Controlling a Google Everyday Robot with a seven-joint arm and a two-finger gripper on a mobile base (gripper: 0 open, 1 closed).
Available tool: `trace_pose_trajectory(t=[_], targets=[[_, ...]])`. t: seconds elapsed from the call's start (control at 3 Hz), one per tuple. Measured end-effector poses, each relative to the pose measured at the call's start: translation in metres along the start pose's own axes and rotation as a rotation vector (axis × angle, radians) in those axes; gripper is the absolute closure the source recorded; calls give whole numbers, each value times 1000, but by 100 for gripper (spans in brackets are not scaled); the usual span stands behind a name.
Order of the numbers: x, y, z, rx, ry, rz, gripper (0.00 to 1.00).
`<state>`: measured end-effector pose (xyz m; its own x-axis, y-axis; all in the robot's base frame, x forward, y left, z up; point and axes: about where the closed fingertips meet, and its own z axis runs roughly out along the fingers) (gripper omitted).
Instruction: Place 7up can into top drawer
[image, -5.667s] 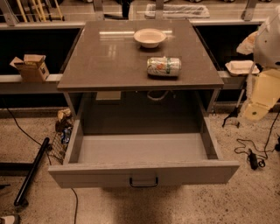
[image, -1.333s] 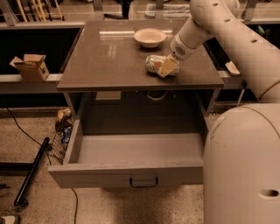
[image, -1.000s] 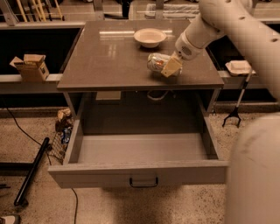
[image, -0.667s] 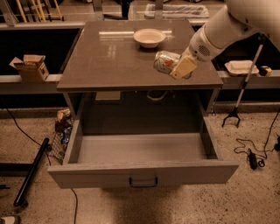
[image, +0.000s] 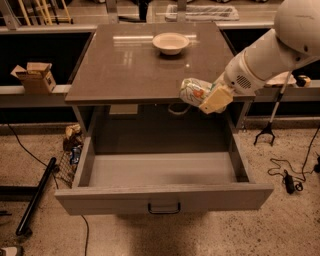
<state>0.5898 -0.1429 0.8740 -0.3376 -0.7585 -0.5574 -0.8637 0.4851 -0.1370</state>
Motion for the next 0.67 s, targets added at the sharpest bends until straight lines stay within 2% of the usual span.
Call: trace_pose_trajectory(t=[0.33,0.67], targets=[[-1,-1,0,0,-1,-1,100],[12,5,22,-13,17,49,100]])
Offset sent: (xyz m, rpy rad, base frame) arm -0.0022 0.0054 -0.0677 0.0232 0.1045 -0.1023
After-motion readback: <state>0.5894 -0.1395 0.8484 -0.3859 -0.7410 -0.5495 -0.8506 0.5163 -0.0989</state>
